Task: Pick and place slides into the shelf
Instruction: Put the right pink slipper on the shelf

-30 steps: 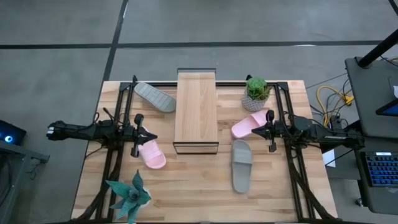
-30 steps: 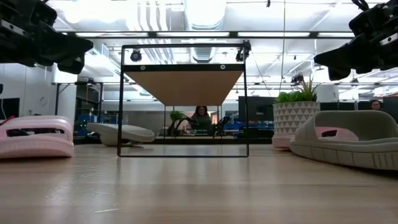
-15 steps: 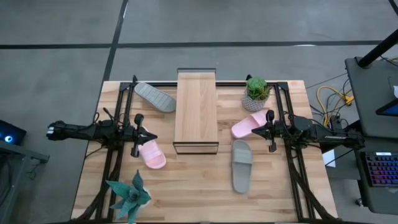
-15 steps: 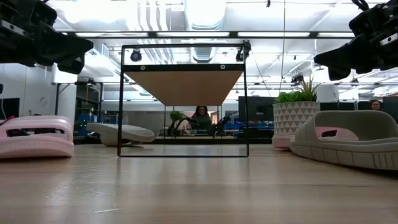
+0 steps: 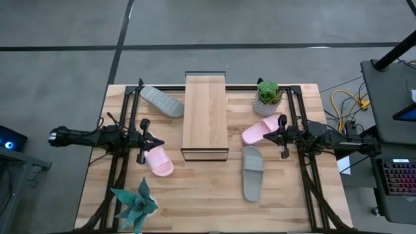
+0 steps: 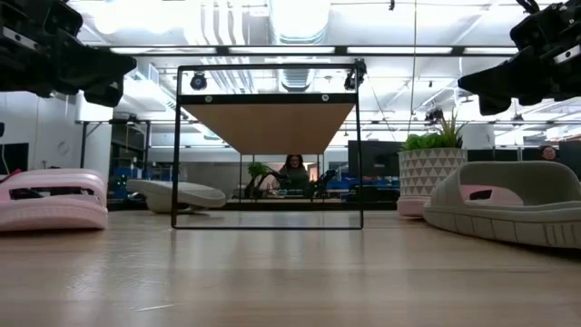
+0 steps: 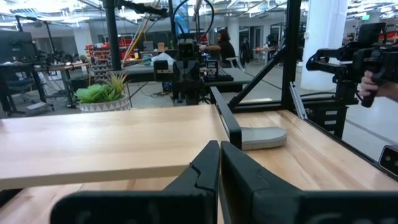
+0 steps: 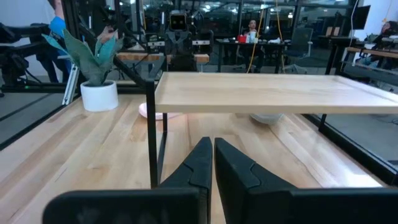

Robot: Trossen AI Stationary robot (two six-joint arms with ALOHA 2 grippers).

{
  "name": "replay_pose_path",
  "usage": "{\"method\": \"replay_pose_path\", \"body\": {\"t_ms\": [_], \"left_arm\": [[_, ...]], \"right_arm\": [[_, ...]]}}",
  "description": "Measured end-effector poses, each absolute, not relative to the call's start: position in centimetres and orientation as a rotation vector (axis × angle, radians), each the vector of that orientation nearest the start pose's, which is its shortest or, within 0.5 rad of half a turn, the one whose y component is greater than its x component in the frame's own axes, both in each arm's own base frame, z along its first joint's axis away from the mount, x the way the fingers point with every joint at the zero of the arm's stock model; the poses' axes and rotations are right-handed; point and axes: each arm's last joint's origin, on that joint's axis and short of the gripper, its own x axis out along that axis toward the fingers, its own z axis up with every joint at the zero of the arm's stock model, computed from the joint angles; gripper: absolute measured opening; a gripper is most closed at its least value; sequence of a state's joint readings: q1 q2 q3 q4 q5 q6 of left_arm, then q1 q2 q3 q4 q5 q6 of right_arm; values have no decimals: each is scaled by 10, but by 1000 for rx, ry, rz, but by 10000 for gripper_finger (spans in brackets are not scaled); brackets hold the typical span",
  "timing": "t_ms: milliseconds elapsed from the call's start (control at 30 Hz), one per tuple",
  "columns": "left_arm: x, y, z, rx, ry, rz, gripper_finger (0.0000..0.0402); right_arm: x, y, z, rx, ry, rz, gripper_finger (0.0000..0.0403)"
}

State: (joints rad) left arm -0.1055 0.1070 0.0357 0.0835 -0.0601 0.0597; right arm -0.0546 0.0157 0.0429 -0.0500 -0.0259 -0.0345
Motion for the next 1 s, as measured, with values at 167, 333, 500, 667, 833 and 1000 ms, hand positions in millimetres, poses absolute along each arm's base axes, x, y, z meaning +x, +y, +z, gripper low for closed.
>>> {"method": "replay_pose_path", "body": {"t_ms": [167, 333, 500, 667, 833, 1000], "left_arm": [[102, -9, 176, 57, -24, -45, 0], [102, -9, 176, 57, -26, -45, 0], [102, -9, 177, 60, -26, -44, 0], [102, -7, 177, 73, -25, 17, 0], [102, -5, 176, 132, -18, 92, 1], [102, -3, 176, 141, -12, 160, 32]], "right_arm": [[96, -4, 177, -26, -24, -29, 9], [96, -4, 182, 163, -77, -23, 9], [95, -4, 186, 171, -126, -18, 9], [96, -5, 191, 146, -170, -16, 9], [98, -5, 201, 59, -266, -31, 15], [105, -8, 194, 47, -178, -134, 46]]}}
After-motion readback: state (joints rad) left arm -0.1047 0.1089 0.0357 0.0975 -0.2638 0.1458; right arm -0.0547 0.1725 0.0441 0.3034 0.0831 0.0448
